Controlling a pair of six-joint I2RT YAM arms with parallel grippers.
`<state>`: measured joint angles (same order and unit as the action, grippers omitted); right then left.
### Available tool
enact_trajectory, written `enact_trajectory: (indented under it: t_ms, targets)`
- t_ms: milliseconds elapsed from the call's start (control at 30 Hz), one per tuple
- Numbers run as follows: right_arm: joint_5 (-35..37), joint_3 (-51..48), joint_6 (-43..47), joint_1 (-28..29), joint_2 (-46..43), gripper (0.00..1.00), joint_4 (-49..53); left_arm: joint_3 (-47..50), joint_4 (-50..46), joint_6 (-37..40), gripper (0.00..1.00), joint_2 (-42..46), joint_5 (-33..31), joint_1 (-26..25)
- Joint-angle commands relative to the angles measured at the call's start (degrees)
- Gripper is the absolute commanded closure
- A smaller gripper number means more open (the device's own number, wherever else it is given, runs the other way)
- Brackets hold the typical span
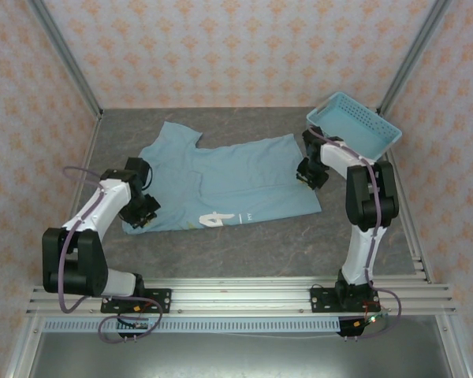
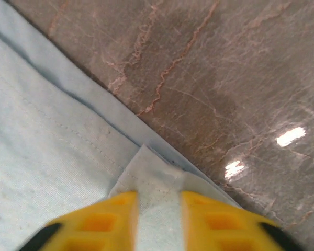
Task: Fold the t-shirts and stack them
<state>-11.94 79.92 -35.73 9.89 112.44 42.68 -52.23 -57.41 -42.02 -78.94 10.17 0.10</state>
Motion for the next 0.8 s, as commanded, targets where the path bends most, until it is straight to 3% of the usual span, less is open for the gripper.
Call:
enact_trajectory:
  t_ms: [0, 33, 100, 333, 500, 767]
  targets:
    - [2.82, -1.54, 1.86, -0.45, -6.16, 0.60, 2.73, 1.73, -4.84, -3.69, 0.71, 1.95, -1.61, 0.06]
    - [2.84, -2.59, 2.19, -0.31, -7.82, 0.57, 2.75, 1.83, -4.74, -2.56, 0.66, 2.26, -3.34, 0.43]
    - [2.41, -4.88, 2.97, 0.37, -10.66, 0.56, 2.68, 2.16, -3.29, 0.29, 0.64, 2.34, -3.44, 2.87]
    - [-3.96, -15.61, 3.12, 4.18, -15.26, 0.55, -2.05, -0.22, 1.99, 12.59, 0.67, -4.07, -4.52, 9.27]
    - [-4.01, -19.41, 2.23, 4.26, -14.09, 0.55, -4.07, 0.19, 7.34, 14.81, 0.69, -7.44, -3.44, 10.04]
    - [0.29, -18.24, 3.38, 4.08, -8.62, 0.56, -1.06, -1.97, 10.51, 16.80, 0.90, -11.39, -8.18, 10.20]
